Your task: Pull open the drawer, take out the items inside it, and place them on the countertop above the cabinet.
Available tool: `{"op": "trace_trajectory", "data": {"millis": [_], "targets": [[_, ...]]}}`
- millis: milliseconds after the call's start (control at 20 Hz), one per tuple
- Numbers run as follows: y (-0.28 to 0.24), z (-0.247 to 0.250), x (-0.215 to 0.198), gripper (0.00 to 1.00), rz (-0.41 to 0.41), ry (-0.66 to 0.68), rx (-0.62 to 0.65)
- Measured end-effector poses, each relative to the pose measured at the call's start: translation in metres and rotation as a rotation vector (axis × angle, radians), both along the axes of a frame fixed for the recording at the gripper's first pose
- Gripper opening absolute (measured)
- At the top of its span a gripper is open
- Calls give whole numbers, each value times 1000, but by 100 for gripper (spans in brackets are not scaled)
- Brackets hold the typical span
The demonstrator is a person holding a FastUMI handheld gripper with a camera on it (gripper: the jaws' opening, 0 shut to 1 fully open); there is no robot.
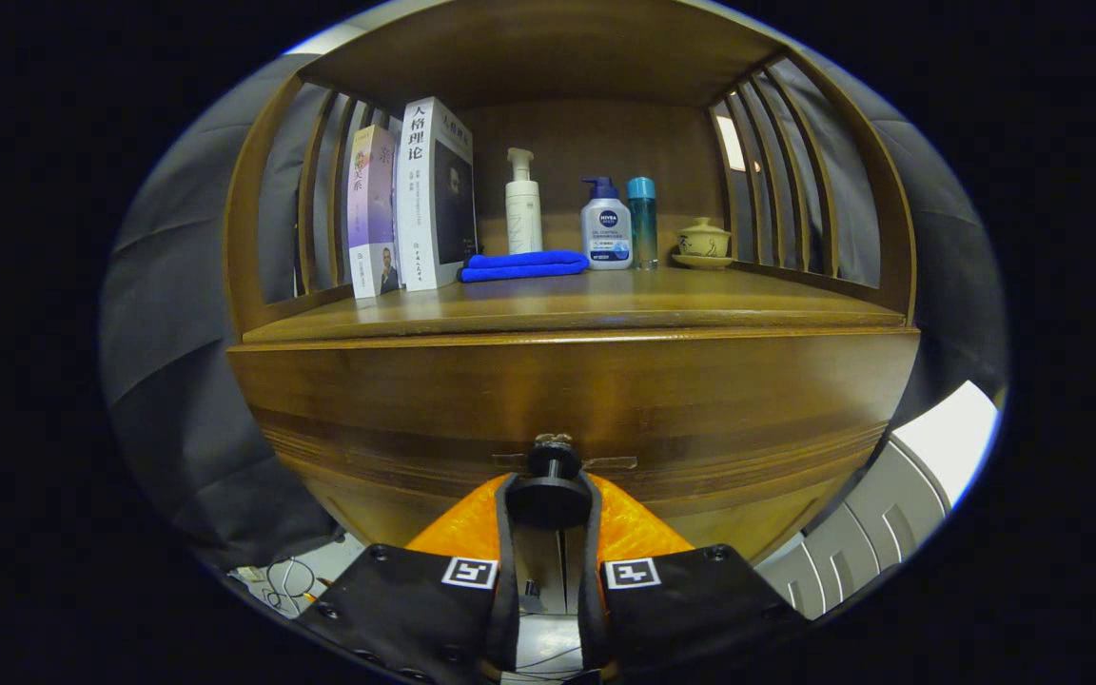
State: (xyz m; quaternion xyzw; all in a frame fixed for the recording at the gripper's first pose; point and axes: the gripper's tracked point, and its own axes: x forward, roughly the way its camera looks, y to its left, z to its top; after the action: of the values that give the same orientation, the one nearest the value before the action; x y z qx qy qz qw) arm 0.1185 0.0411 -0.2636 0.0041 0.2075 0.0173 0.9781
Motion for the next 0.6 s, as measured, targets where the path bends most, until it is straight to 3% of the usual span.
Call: {"op": "trace_trajectory", "data": {"millis": [600], "targets": [[-3,3,-47,27,22,-27,-14]]}}
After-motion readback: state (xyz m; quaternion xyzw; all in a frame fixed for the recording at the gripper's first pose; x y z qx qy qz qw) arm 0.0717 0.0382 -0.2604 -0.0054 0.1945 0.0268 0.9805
